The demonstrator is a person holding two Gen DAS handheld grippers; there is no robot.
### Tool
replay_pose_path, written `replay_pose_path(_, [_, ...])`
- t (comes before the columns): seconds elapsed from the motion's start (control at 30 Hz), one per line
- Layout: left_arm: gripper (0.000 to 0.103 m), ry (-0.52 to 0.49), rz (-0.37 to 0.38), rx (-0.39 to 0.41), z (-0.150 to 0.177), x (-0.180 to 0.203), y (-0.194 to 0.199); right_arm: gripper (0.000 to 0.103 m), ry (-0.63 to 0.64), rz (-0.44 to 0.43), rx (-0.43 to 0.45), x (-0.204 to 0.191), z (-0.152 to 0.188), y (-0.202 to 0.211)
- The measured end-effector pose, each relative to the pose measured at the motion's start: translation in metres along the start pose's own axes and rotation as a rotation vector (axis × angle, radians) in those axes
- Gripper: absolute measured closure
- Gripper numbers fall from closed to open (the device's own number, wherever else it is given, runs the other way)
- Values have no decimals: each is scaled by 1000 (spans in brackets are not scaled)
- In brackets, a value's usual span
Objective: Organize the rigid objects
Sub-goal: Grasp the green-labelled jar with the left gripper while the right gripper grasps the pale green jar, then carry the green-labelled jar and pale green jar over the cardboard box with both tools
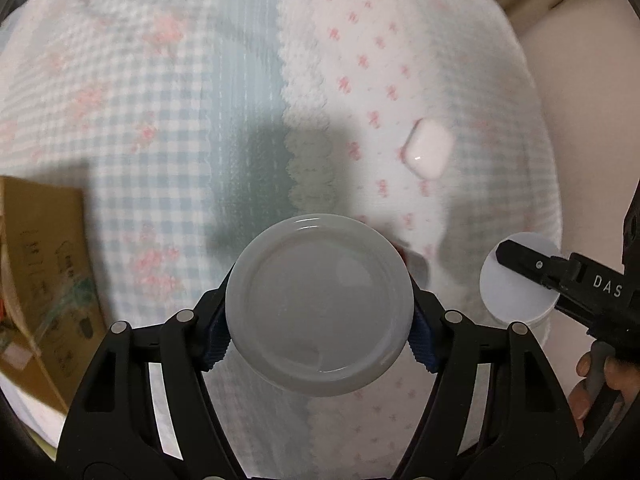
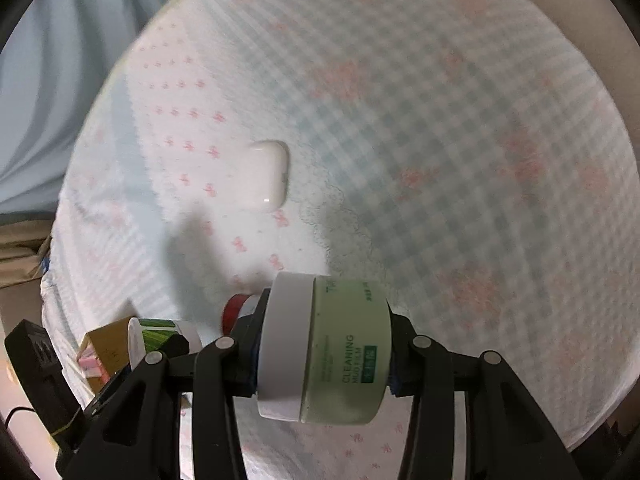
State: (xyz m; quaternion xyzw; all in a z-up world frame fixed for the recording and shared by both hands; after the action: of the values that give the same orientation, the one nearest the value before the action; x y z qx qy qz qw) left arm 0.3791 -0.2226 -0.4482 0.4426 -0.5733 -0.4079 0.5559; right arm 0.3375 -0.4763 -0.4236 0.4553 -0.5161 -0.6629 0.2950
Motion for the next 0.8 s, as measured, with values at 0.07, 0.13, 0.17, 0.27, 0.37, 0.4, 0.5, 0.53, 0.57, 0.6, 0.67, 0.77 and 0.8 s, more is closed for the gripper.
replay_pose_path(0.07, [35, -4, 4, 25, 8, 2, 18, 62, 22, -11, 21, -3, 5, 17])
replay_pose_path(0.13, [35, -11, 8, 55, 17, 2, 42, 62, 50, -14, 40, -9, 14, 31])
replay_pose_path(0.17, [35, -13, 9, 70, 20, 4, 51, 62, 63, -16, 49, -11, 19, 36])
replay_pose_path(0.27, [35, -13, 14, 119, 29, 12, 82, 62, 105, -30, 77, -21, 34, 52])
replay_pose_path(0.37, [35, 1, 27, 168, 40, 12, 114, 62, 155, -50, 107, -33, 49, 77])
replay_pose_path(0.4, [35, 6, 29, 183, 43, 12, 123, 62, 166, -58, 115, -37, 53, 82])
replay_pose_path(0.5, [35, 35, 47, 219, 56, 6, 151, 62, 198, -99, 145, -50, 66, 103])
replay_pose_path(0.53, [35, 47, 56, 229, 60, 2, 158, 62, 212, -108, 156, -56, 71, 108])
replay_pose_path(0.57, [35, 60, 57, 241, 65, -3, 167, 62, 229, -114, 165, -62, 75, 114])
replay_pose_path(0.6, [35, 71, 51, 256, 70, -8, 177, 62, 247, -122, 173, -68, 79, 118])
replay_pose_path(0.67, [35, 88, 36, 281, 80, -18, 196, 62, 273, -144, 179, -79, 85, 125])
replay_pose_path(0.77, [35, 110, 32, 306, 93, -33, 218, 62, 309, -170, 186, -99, 100, 135])
replay_pose_path(0.8, [35, 119, 33, 314, 98, -39, 227, 62, 322, -178, 188, -106, 106, 139])
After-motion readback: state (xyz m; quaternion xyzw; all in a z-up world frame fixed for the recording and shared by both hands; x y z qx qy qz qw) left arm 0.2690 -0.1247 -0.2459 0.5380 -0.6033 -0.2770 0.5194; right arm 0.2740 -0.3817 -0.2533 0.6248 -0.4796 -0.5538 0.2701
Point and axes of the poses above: each gripper's, at about its wrist camera, not at the fingertips, and y roughly against the way its jaws point, x to its right, z to its underside, the point moved 2 cm from there along -y, roughly the way its jaws point, and after that the axes turned 4 degrees about y, right-handed, at the moved point
